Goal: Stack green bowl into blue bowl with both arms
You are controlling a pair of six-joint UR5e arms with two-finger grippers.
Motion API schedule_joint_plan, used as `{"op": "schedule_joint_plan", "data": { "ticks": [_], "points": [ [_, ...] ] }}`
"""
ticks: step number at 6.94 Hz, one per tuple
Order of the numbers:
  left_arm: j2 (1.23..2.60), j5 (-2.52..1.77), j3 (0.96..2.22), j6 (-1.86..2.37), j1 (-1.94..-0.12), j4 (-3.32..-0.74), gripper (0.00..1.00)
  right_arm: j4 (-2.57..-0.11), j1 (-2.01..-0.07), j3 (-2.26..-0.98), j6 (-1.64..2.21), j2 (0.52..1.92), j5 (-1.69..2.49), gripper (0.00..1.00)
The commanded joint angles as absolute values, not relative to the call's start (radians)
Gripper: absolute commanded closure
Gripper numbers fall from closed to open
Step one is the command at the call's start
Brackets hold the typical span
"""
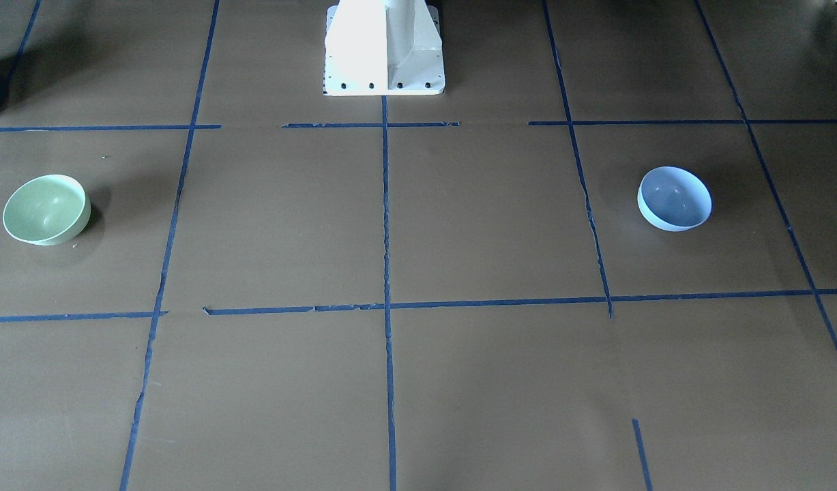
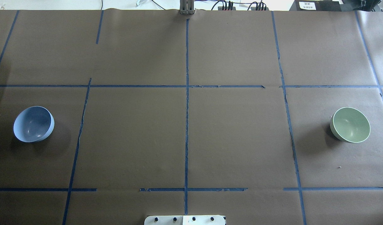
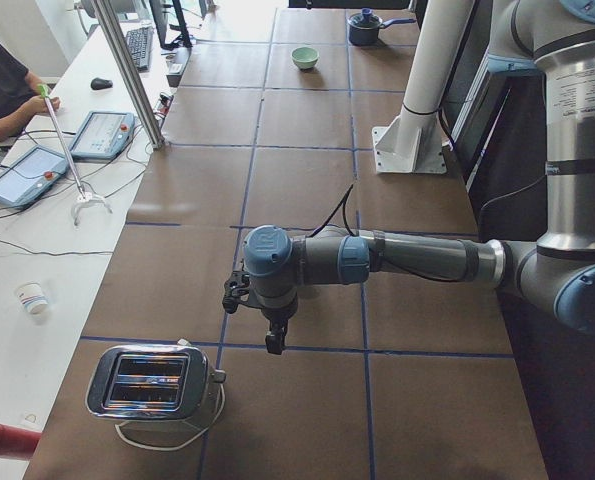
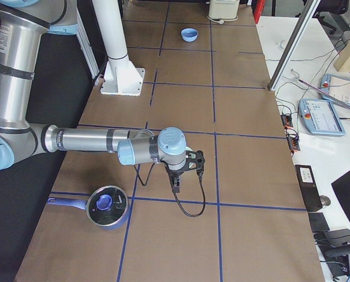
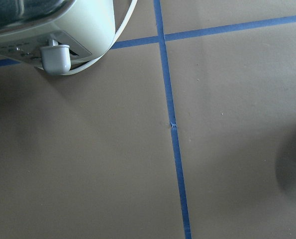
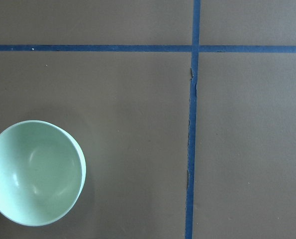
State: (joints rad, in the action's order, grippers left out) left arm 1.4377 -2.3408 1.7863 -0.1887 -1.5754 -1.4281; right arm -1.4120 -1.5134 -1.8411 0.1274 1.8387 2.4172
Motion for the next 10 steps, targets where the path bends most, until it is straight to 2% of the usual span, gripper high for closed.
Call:
{"op": "schedule_joint_plan", "data": {
  "ticks": [1, 10],
  "points": [
    [1.436, -2.347, 1.787, -0.172, -1.575, -1.428, 0.0, -1.408, -1.513, -1.842, 0.129, 1.842, 2.418, 0.0],
    [1.433, -2.349, 1.842, -0.164, -1.574, -1.433, 0.0, -1.404, -1.513, -1.845, 0.133, 1.842, 2.437, 0.0]
  ]
}}
